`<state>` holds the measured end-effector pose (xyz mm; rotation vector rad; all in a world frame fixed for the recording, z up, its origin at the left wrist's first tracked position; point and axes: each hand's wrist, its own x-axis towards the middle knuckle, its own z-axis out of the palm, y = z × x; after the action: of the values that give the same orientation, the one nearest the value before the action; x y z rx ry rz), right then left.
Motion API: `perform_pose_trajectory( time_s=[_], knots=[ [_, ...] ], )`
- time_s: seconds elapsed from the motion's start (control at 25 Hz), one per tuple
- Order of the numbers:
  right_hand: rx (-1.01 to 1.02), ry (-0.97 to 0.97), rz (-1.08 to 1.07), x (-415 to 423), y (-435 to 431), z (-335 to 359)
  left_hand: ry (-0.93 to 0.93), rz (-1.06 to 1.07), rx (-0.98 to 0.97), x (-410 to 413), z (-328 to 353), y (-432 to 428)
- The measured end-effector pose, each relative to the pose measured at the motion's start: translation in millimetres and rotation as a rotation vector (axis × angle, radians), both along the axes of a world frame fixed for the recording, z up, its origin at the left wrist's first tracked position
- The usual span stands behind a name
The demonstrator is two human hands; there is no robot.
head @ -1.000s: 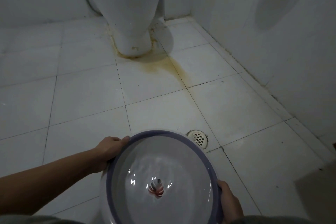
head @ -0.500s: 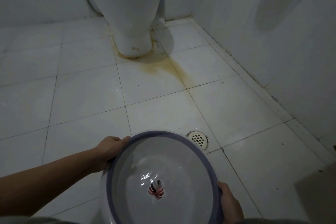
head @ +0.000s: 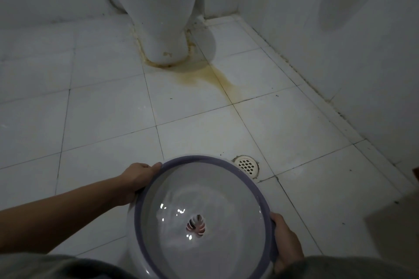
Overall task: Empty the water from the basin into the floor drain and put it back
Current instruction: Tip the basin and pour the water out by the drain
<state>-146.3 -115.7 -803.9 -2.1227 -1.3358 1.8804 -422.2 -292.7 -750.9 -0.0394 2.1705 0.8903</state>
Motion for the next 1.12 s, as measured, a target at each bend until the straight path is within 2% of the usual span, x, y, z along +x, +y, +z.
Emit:
perform_pose_trajectory(
  time_s=[0.4,1.12],
  knots=[
    [-0.014,0.085,0.037,4,9,21,-0.046,0.009,-0.023,2,-1,-2],
    [-0.048,0.154,-0.086,14,8,28,-0.057,-0.018,-0.043,14,6,2]
  ],
)
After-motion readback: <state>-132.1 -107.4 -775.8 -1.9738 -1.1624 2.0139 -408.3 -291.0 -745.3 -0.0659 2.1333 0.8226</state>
